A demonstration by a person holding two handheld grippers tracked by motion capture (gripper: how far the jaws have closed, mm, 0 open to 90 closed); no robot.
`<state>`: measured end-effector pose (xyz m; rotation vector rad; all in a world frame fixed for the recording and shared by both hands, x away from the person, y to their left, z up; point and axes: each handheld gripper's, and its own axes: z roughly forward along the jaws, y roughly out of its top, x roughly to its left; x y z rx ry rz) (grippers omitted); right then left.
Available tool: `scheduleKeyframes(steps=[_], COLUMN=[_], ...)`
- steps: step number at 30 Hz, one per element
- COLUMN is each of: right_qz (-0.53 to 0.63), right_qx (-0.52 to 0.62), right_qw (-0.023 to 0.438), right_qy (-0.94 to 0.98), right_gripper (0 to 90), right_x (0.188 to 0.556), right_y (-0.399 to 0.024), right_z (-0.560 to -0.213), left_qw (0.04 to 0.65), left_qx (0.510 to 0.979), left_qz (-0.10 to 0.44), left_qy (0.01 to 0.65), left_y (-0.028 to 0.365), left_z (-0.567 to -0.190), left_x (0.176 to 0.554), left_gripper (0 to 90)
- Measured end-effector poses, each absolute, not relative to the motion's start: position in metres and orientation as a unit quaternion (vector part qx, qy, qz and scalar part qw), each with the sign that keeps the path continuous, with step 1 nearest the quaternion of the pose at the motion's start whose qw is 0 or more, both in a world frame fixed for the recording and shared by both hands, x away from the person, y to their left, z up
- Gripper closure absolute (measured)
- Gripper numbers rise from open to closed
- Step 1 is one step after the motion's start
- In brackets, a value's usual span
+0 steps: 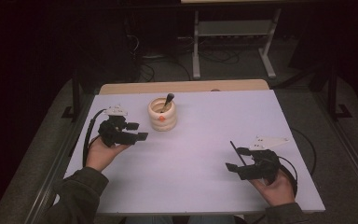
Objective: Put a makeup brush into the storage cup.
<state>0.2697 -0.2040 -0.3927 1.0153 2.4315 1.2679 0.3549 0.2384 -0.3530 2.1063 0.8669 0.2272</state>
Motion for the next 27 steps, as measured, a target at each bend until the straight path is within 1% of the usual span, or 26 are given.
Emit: scheduleKeyframes(steps=[7,14,16,20,24,27], right_qz=[0.429,0.422,0.421,0.42,0.417,0.403], right_qx=[0.347,0.356,0.362,0.368,0.377,0.381], right_qw=[0.109,0.115,0.114,0.116,0.112,0.121], right_qy=[0.827,0.826,0.824,0.821,0.819,0.823], right_gripper=[25.3,25.4,25.3,25.5,26.7,28.2], right_x=[0.269,0.268,0.268,0.267,0.265,0.263], right_y=[-0.205,-0.211,-0.213,-0.217,-0.219,-0.219], right_z=[-0.392,-0.391,-0.391,-0.391,-0.392,-0.392], left_qw=[0.412,0.43,0.424,0.43,0.43,0.44], left_qx=[0.84,0.832,0.836,0.834,0.836,0.831], left_qz=[0.09,0.089,0.094,0.09,0.091,0.086], left_qy=[0.342,0.339,0.335,0.332,0.328,0.329], left_y=[0.242,0.241,0.24,0.237,0.234,0.23], left_z=[-0.36,-0.362,-0.363,-0.366,-0.369,-0.372], left_x=[0.347,0.336,0.333,0.324,0.316,0.307], left_gripper=[36.9,35.8,35.2,34.7,34.0,33.9])
